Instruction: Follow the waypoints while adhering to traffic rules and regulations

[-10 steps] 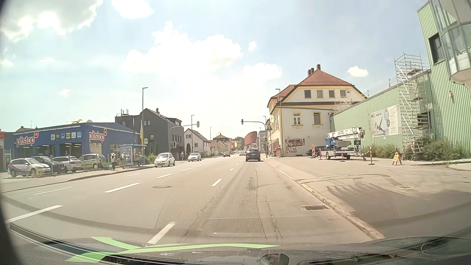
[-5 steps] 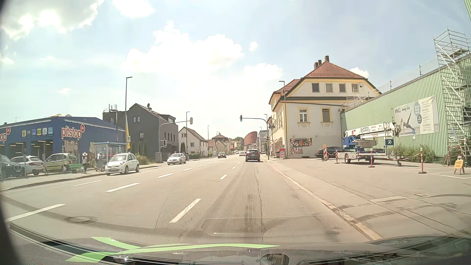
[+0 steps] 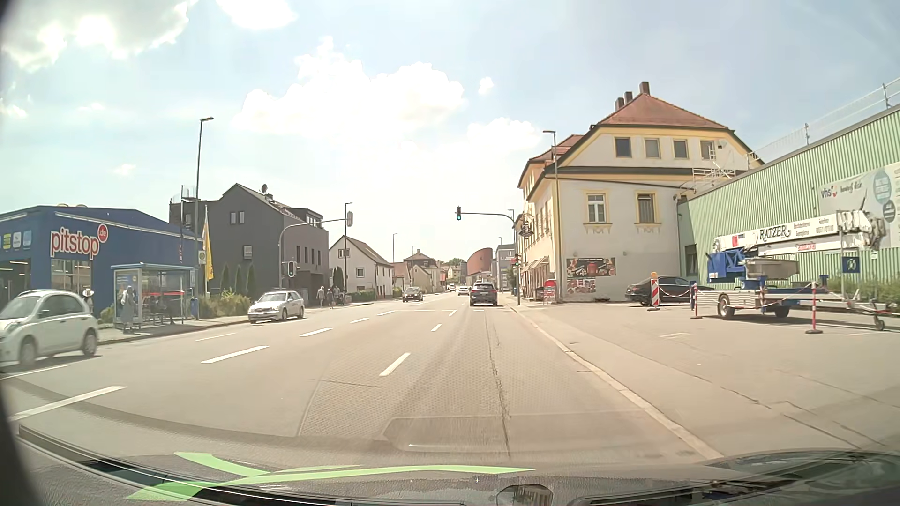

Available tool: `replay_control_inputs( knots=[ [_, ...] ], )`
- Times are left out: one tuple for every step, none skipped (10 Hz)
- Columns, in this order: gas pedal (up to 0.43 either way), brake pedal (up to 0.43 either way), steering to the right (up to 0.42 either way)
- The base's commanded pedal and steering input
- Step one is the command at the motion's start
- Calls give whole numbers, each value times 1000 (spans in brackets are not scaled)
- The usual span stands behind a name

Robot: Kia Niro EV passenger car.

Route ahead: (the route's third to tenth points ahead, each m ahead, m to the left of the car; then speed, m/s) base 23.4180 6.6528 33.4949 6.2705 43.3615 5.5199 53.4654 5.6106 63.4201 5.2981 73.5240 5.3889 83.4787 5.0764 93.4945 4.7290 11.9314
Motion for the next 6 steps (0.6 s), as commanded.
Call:
replay_control_inputs(
  knots=[
    [169,0,-5],
    [169,0,-5],
    [169,0,-5],
    [169,0,-5],
    [169,0,-5],
    [169,0,-5]
  ],
)
